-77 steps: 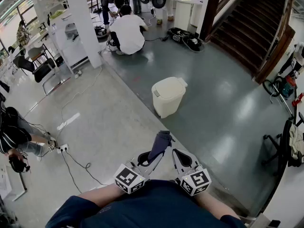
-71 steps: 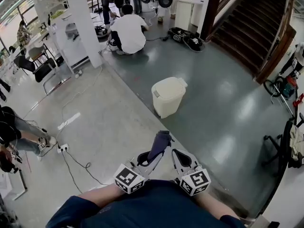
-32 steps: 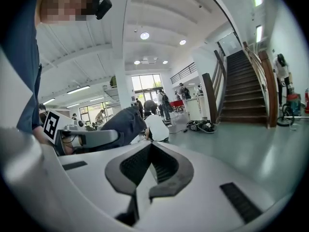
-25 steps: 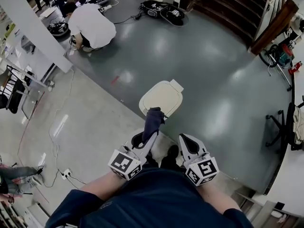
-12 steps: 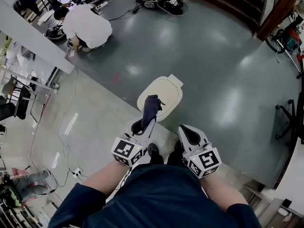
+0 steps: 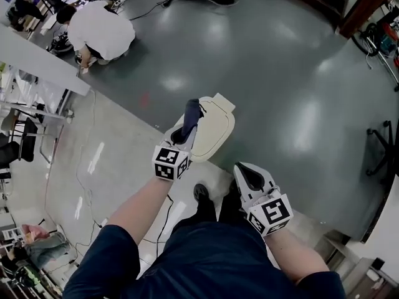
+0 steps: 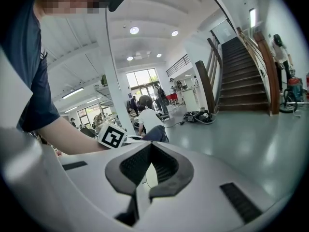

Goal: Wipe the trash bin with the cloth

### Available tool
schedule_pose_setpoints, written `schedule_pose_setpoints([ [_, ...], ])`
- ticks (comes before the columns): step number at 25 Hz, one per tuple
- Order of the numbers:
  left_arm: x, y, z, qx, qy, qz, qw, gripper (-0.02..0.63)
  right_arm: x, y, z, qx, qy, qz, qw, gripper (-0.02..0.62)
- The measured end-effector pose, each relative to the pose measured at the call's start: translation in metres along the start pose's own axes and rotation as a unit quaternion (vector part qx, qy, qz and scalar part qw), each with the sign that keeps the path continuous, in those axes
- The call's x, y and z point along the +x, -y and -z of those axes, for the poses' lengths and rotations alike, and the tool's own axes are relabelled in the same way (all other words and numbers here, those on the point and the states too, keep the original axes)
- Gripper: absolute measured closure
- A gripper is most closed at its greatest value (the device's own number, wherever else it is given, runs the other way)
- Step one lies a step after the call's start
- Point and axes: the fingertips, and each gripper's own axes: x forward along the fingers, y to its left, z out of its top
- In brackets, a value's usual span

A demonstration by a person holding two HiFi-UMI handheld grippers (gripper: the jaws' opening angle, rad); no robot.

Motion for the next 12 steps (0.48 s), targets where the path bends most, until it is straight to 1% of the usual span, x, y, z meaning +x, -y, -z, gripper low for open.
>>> schedule_pose_setpoints([
  [6,0.075,-0.029,0.033,0.027,-0.064,-0.013,0.9975,0.554,-0.003,0.023,0.017,0.016,-0.016,0.012,1.000,0.591],
  [9,0.104,-0.040,0.049,0.053,-0.095,-0.019,0.9939,0.554,-0.006,0.032,0.030,0.025,-0.025,0.020,0.999,0.591],
  [12,0.127,-0.055,0.070,0.067,-0.131,-0.030,0.9886,0.554,-0.009,0.039,0.038,0.030,-0.033,0.026,0.999,0.591],
])
